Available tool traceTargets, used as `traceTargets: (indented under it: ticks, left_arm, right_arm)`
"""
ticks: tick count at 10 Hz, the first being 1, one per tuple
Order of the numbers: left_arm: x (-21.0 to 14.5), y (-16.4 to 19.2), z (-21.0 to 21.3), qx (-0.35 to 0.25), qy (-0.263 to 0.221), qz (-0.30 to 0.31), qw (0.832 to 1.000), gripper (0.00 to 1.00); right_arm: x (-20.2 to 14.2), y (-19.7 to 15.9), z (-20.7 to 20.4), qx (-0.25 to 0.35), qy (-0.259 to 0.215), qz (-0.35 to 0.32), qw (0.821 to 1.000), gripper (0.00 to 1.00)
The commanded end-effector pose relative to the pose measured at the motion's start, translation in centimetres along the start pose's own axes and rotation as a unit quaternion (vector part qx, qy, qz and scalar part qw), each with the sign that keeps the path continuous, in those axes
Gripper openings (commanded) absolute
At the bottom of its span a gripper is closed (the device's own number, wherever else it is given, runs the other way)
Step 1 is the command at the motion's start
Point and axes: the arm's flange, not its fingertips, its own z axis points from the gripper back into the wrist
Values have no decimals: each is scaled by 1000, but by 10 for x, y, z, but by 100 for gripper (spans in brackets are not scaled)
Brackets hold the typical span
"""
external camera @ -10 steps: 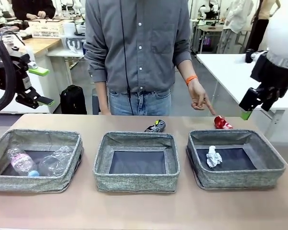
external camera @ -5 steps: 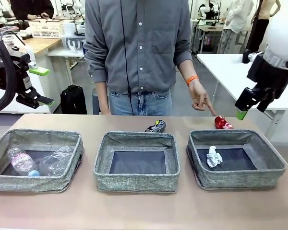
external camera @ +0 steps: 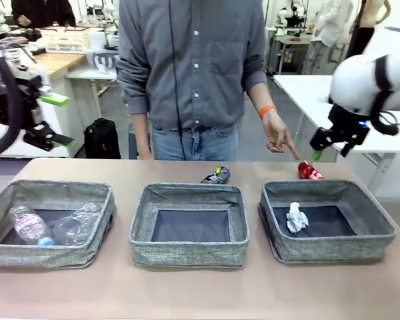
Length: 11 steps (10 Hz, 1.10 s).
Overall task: Sort the waste into the appropriate baskets.
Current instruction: Pick up the waste item pointed out by the person.
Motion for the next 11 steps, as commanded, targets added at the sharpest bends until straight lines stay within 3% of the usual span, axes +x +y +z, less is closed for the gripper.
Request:
traceTargets:
  ticks: [1,3,4,6,7,11]
  left_arm:
    - [-1,-2,0,3,2,1,1000,100]
    - [-1,-2,0,3,2,1,1000,100]
    - [-1,-2,0,3,2,1,1000,100]
    - [-1,-2,0,3,2,1,1000,100]
    - [-1,-2,0,3,2,1,1000,100]
    - [-1,-2,0,3,2,1,1000,100]
  right_arm:
    - [-22,11,24,-17,-3,12,1000,100]
    - [-22,11,24,-17,-3,12,1000,100]
    - [0,3,2,-1,0,5,1000,100]
    - [34,-4,-29,-25,-20,-104,994,100]
    - [45,-8,-38,-17,-38,-128,991,100]
    - [67,-26,-92,-79,-57,-192,977,100]
